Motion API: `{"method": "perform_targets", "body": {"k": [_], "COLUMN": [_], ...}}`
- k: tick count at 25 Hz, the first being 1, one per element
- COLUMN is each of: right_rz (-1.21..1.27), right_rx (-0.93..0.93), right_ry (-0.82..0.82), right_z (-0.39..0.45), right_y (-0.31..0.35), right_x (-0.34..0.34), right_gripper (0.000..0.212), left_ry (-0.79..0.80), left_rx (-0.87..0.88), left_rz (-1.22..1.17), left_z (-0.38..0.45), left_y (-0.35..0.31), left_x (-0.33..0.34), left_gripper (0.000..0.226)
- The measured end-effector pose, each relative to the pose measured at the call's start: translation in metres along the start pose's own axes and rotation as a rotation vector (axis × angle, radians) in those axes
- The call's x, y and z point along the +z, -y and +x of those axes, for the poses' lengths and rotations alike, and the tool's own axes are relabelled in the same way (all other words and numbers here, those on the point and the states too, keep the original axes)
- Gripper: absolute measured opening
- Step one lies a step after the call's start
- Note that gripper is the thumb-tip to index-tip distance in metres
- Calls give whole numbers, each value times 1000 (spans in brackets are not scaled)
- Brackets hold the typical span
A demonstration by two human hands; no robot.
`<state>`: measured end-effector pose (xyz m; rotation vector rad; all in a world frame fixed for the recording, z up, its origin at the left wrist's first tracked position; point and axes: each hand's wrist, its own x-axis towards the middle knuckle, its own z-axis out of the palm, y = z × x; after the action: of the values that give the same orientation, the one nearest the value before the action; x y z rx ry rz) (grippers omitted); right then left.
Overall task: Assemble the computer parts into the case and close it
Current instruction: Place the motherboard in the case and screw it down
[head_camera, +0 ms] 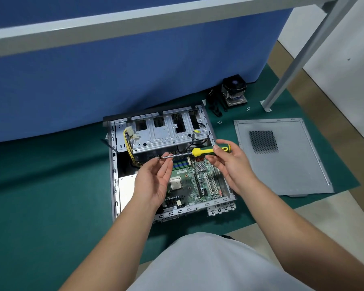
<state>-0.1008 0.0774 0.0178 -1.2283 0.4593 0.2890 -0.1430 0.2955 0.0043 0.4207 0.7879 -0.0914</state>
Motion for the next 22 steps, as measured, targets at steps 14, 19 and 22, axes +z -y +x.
{"method": "perform_targets", "body": {"k": [14, 19, 22], "right_rz": [-68, -121, -30], "right_rx": [-69, -175, -162], "right_ry": [30, -9, -48], "right_z": [0, -1, -1], "right_y": [5, 8, 5], "right_x": [-5, 0, 7], "right_gripper": [30, 38, 45], "left_ry": [-1, -24, -5], "left_rx": [12, 35, 17], "left_rz": [21, 127, 162], "left_z": [-1, 2, 2], "left_y": [6, 7, 11], "left_x": [3, 2, 5], "left_gripper": [18, 26, 21]}}
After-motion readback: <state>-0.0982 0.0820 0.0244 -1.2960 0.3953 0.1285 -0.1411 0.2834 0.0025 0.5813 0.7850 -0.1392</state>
